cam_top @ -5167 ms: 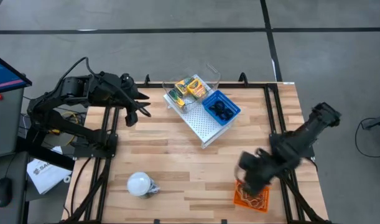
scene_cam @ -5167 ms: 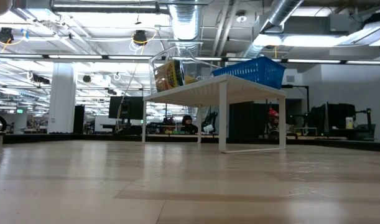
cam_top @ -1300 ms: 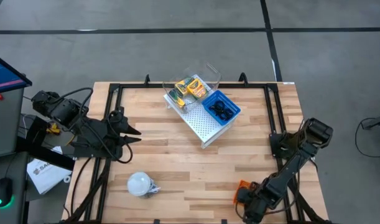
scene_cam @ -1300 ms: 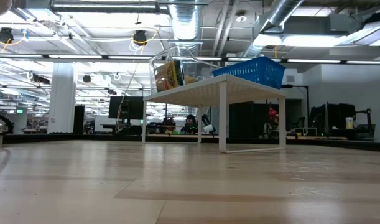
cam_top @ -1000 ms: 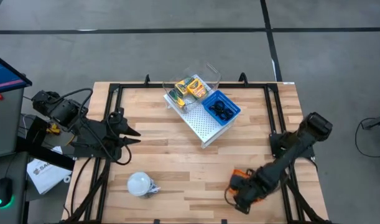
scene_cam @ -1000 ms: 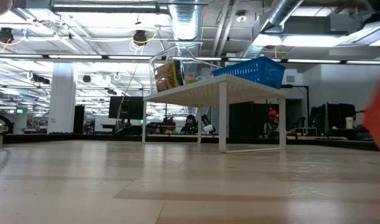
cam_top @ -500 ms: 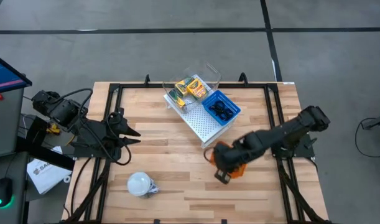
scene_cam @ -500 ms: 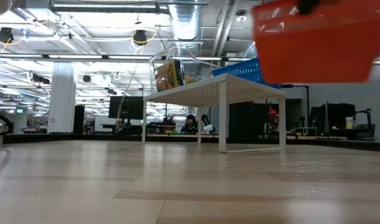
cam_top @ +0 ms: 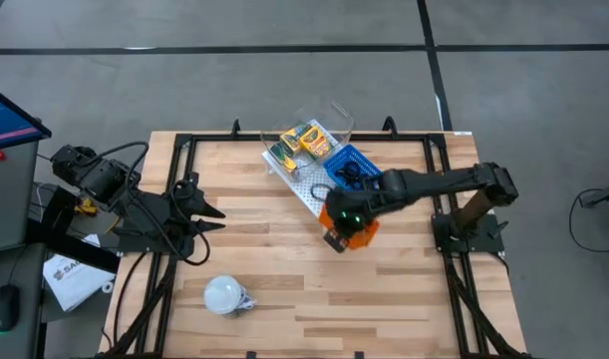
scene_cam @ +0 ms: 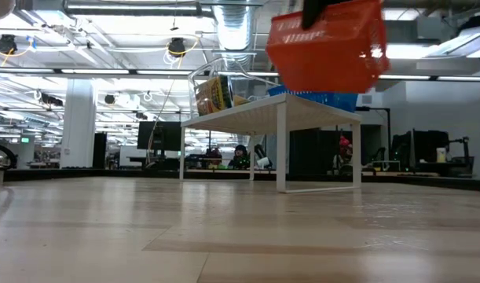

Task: Pick & Place Office Desk Supplies
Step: Put the orange bin on the shelf

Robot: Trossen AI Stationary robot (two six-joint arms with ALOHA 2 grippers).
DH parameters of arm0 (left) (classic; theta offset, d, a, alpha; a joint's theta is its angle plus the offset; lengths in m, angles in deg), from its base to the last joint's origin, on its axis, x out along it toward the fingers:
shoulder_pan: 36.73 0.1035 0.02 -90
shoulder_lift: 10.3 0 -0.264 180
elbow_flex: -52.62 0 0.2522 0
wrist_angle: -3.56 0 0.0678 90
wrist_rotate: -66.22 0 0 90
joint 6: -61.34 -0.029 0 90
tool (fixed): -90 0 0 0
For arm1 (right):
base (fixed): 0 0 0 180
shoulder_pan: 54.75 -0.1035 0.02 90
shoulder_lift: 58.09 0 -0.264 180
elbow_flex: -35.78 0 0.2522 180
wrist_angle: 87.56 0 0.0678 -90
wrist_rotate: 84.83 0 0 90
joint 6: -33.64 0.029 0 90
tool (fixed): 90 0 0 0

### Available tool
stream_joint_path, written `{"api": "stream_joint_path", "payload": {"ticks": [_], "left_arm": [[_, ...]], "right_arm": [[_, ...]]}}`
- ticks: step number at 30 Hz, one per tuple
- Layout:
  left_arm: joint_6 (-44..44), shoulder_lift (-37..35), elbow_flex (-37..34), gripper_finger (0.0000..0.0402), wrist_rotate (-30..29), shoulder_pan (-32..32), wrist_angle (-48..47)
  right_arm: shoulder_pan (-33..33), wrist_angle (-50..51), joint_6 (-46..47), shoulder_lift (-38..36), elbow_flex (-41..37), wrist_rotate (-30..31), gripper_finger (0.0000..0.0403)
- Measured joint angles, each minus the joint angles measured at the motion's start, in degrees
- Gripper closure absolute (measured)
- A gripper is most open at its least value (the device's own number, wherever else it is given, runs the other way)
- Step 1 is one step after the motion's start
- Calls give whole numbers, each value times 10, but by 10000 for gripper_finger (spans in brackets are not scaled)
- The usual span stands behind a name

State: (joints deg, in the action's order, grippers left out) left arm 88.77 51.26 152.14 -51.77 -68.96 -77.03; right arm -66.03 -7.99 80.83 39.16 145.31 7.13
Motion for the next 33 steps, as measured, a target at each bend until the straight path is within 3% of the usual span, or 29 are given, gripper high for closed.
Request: {"api": "stream_joint_path", "payload": {"ticks": [5,8,16,19,33], "left_arm": [[-1,0,0,309,-4,0,0],[-1,0,0,309,-6,0,1],[0,0,0,309,-7,0,7],[0,1,0,309,-7,0,12],[-17,1,0,309,-7,-8,13]], "right_arm": [[27,-8,-31,32,45,-6,403],[24,20,-46,89,91,-9,403],[28,215,-120,283,389,28,403],[42,186,-111,255,359,-8,403],[76,200,-85,240,374,28,403]]}}
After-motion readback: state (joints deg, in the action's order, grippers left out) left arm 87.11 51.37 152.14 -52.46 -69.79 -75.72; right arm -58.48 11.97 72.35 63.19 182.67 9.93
